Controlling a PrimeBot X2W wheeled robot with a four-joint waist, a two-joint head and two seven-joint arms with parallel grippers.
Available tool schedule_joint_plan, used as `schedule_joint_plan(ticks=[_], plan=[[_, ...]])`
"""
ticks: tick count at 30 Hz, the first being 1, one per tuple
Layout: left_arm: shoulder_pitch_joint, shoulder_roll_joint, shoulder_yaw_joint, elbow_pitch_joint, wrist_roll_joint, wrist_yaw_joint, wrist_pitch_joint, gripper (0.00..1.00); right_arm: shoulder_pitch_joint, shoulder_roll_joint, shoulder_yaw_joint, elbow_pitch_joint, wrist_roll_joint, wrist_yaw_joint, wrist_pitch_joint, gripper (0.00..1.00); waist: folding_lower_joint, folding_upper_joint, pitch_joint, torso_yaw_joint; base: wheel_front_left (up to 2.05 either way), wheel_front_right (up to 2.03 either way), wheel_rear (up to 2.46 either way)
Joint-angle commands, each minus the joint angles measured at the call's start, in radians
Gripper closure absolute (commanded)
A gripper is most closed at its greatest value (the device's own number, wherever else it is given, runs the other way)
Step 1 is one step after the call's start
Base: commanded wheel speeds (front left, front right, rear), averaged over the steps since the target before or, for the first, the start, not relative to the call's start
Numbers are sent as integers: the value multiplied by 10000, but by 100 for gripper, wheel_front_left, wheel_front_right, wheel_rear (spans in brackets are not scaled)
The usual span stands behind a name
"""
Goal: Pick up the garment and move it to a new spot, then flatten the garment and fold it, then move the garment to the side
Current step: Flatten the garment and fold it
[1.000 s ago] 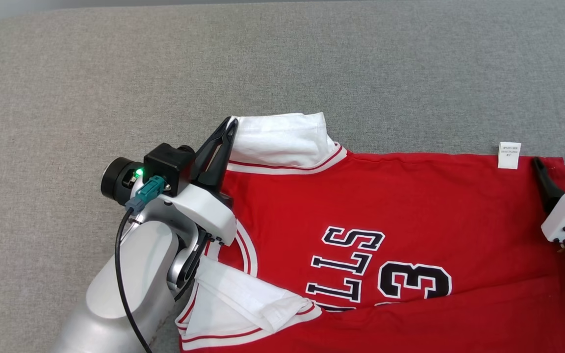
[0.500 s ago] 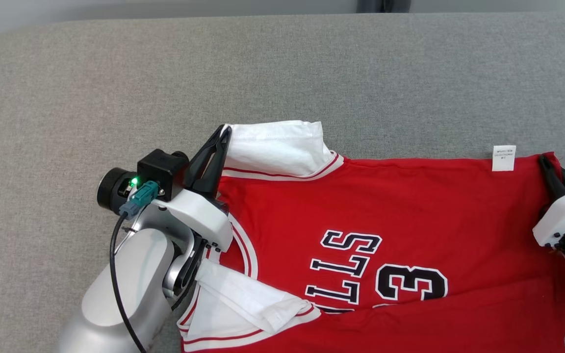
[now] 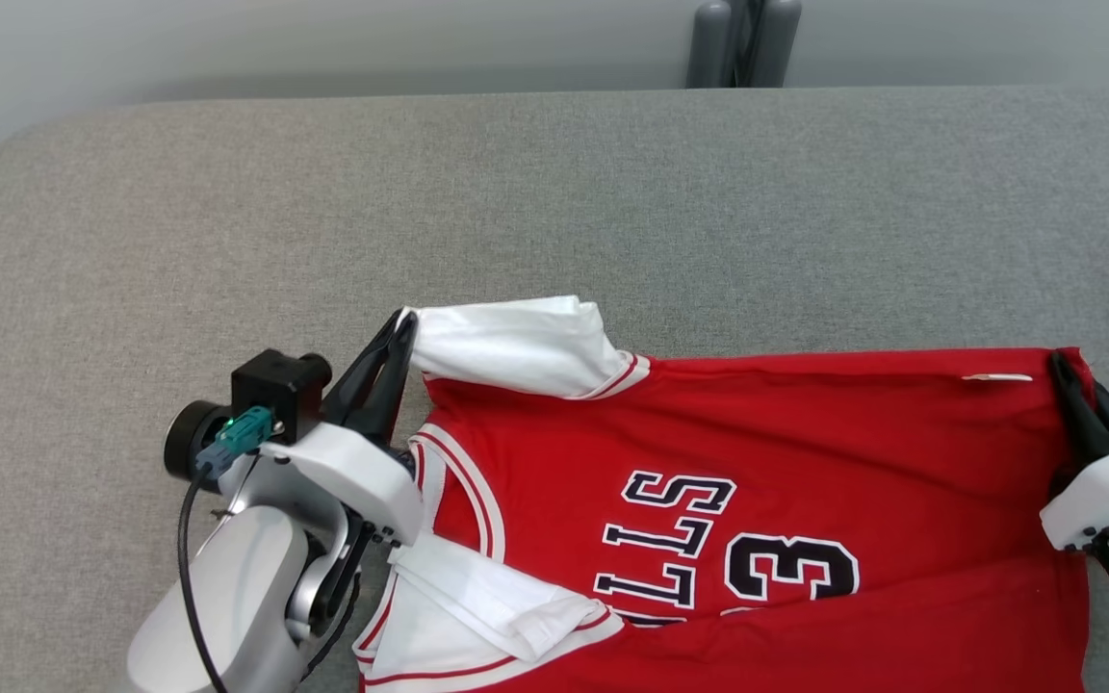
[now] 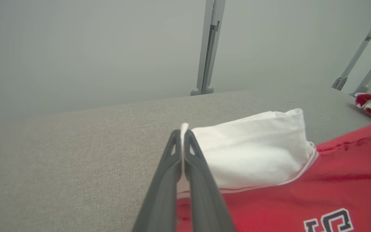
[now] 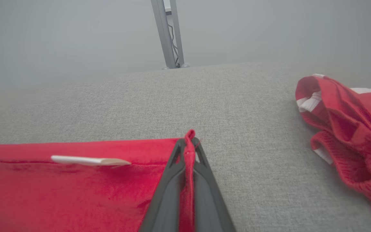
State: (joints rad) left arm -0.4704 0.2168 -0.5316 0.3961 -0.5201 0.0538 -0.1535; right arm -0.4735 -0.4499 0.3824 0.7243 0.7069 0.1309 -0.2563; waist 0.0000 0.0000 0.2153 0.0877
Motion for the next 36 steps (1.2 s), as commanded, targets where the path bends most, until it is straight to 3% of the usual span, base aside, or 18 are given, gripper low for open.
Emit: schedule_joint_plan(ticks=[1, 13, 25, 36], plan=[[143, 133, 69, -70, -40, 52, 0, 100, 154, -106, -2, -104, 63, -4, -62, 100, 0, 0, -70, -16, 0, 0, 0], [1519, 1079, -105, -1406, -353, -8, 876, 100, 1550, -736, -273, -1719, -106, -4, -91, 100, 0, 0, -538, 19, 0, 0, 0], [2405, 1866, -513, -2562, -571, -209, 1912, 100, 2237, -1247, -276, -2324, -582, -6, -93, 100, 0, 0, -681, -25, 0, 0, 0], [3427, 2910, -1002, -3487, -822, -528, 3181, 100, 2964, -2000, 627, -2616, -629, -6, -94, 100, 0, 0, -957, -121, 0, 0, 0]])
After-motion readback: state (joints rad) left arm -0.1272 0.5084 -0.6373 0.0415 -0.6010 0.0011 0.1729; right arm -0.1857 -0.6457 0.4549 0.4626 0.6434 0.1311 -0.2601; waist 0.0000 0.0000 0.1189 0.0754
